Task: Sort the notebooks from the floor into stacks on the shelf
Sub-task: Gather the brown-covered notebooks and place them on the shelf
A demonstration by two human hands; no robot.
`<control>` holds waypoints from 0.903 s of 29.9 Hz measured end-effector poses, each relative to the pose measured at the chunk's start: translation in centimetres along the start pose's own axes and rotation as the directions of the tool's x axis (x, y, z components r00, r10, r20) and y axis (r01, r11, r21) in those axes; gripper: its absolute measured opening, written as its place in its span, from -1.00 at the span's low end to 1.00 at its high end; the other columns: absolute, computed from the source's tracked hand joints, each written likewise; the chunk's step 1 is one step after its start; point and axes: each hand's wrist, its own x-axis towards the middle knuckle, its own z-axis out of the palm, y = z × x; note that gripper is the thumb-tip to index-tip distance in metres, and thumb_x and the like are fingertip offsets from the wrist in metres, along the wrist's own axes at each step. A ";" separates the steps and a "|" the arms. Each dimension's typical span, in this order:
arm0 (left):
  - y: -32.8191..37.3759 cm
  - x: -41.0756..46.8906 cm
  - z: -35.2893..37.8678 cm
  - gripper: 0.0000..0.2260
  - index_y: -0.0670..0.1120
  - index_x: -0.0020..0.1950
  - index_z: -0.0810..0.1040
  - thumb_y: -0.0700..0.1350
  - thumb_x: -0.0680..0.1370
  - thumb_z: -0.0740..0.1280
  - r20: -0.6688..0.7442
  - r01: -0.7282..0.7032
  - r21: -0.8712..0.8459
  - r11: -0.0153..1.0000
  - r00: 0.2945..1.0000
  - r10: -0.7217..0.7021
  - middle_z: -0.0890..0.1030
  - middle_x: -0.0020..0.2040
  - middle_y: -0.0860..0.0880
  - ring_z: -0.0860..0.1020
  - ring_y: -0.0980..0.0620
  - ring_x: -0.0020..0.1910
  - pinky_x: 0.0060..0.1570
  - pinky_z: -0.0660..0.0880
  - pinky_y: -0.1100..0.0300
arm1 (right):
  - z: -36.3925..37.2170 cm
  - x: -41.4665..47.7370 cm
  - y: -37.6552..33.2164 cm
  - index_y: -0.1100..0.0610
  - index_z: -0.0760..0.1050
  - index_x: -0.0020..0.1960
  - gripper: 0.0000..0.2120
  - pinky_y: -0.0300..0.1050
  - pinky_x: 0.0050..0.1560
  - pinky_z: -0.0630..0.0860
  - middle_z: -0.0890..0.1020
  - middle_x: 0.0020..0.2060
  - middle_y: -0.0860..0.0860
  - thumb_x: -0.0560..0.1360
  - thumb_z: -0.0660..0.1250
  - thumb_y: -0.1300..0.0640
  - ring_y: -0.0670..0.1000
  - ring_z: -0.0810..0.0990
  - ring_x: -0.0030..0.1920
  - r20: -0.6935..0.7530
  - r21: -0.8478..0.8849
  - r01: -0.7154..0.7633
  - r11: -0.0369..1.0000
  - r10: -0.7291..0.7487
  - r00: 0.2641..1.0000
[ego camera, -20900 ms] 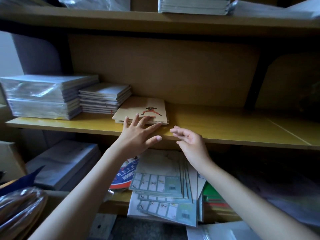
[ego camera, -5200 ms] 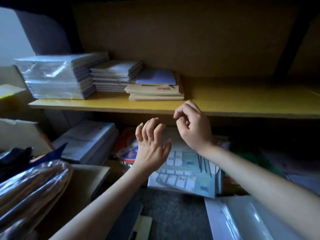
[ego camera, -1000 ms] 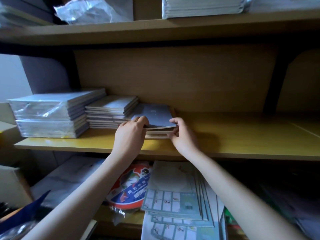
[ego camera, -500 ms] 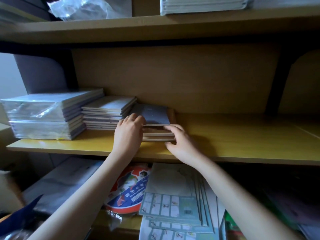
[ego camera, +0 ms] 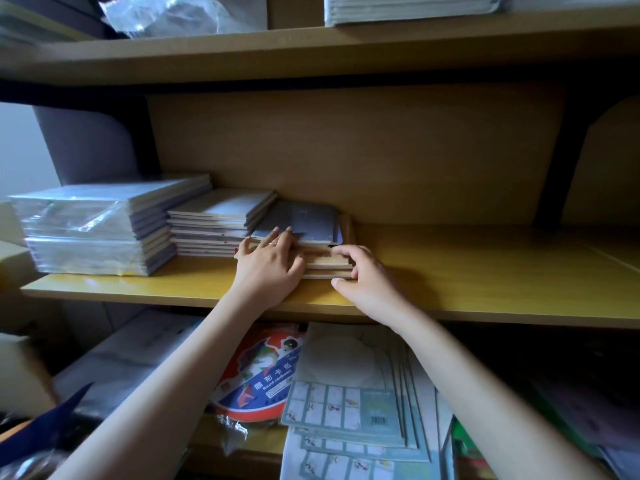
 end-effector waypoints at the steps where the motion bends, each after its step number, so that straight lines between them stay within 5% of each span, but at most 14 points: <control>1: 0.1 -0.1 -0.1 -0.38 -0.03 0.46 0.24 0.19 0.47 -0.10 0.007 0.009 0.001 1.000 1.000 -0.009 0.29 0.49 -0.03 0.10 0.11 0.51 0.45 -0.02 -0.05 | 0.0 0.0 0.0 -0.06 0.36 0.31 -0.57 -0.27 -0.12 0.33 0.34 0.11 -0.18 0.48 0.32 0.15 -0.14 0.34 -0.04 0.001 -0.004 0.001 1.000 -0.001 1.000; 4: 0.5 -0.7 -0.6 -0.43 -0.08 0.50 0.19 0.16 0.55 0.00 -0.028 0.039 -0.031 0.999 0.999 -0.040 0.27 0.49 -0.08 0.12 0.09 0.50 0.47 -0.05 -0.02 | 0.0 -0.5 -0.4 -0.03 0.44 0.21 -0.66 -0.32 -0.21 0.39 0.44 0.11 -0.12 0.48 0.31 0.22 -0.13 0.44 -0.18 -0.058 0.056 0.035 0.998 -0.032 0.998; 7: 1.5 -3.2 -0.8 -0.53 -0.14 0.28 0.44 0.05 0.49 0.02 -0.277 -0.042 -0.081 0.996 0.961 0.017 0.45 0.37 -0.12 0.34 -0.03 0.41 0.41 0.12 -0.03 | 0.0 -2.7 -1.3 0.05 0.53 -0.02 -0.73 -0.45 -0.20 0.41 0.58 -0.03 -0.08 0.46 0.21 0.38 -0.23 0.53 -0.18 -0.266 0.184 0.169 0.968 -0.116 0.957; 11: 4.0 -10.0 1.7 -0.60 -0.12 0.26 0.42 -0.02 0.46 0.15 -0.348 -0.252 -0.018 0.968 0.909 0.230 0.36 0.43 -0.11 0.32 -0.05 0.42 0.39 0.09 -0.12 | 0.9 -8.1 -1.0 0.14 0.51 -0.21 -0.78 -0.18 -0.18 0.48 0.56 -0.26 -0.07 0.39 0.16 0.38 -0.08 0.54 -0.20 -0.403 0.069 0.332 0.941 -0.278 0.872; 15: 5.4 -18.4 5.8 -0.51 -0.10 0.36 0.29 0.01 0.45 0.19 -0.220 -0.243 -0.054 0.969 0.949 0.226 0.27 0.43 -0.16 0.22 -0.11 0.42 0.37 0.07 -0.11 | 2.9 -15.1 0.6 0.12 0.49 -0.25 -0.81 -0.12 -0.25 0.43 0.50 -0.32 -0.11 0.38 0.12 0.28 -0.06 0.50 -0.28 -0.179 0.116 0.287 0.951 -0.264 0.948; 19: 4.8 -29.7 10.4 -0.47 -0.12 0.28 0.37 -0.02 0.33 0.23 0.159 -0.019 -0.133 0.991 0.986 0.040 0.44 0.29 -0.24 0.38 -0.21 0.26 0.20 0.30 -0.05 | 5.5 -23.3 3.4 -0.01 0.50 -0.29 -0.70 -0.27 -0.28 0.37 0.55 -0.37 -0.14 0.40 0.17 0.36 -0.17 0.50 -0.33 0.212 0.166 -0.076 0.983 0.040 0.977; 22: 3.6 -36.4 11.9 -0.49 -0.17 0.31 0.41 0.04 0.41 0.27 0.411 0.225 -0.018 0.974 0.890 -0.198 0.43 0.29 -0.31 0.47 -0.32 0.20 0.15 0.42 -0.13 | 6.5 -27.7 5.6 -0.09 0.51 -0.30 -0.59 -0.33 -0.25 0.37 0.58 -0.38 -0.18 0.40 0.17 0.42 -0.27 0.52 -0.34 0.490 0.120 -0.243 0.963 0.155 0.858; 25: 1.4 -40.5 13.1 -0.30 -0.10 0.49 0.14 0.14 0.48 0.33 0.589 0.435 0.090 0.896 0.702 -0.400 0.08 0.51 -0.20 0.13 -0.17 0.47 0.39 0.15 -0.02 | 6.6 -30.4 6.7 -0.10 0.52 -0.24 -0.58 -0.41 -0.23 0.38 0.59 -0.34 -0.20 0.44 0.16 0.42 -0.33 0.53 -0.32 0.658 0.073 -0.338 0.938 0.209 0.723; 27: 0.4 -41.6 13.3 -0.18 -0.12 0.51 0.08 0.19 0.42 0.39 0.604 0.592 0.075 0.803 0.614 -0.509 0.05 0.52 -0.20 0.11 -0.18 0.48 0.39 0.16 -0.03 | 6.7 -31.6 7.1 -0.07 0.52 -0.21 -0.61 -0.47 -0.22 0.37 0.59 -0.28 -0.20 0.47 0.16 0.42 -0.37 0.53 -0.29 0.722 0.033 -0.359 0.933 0.226 0.653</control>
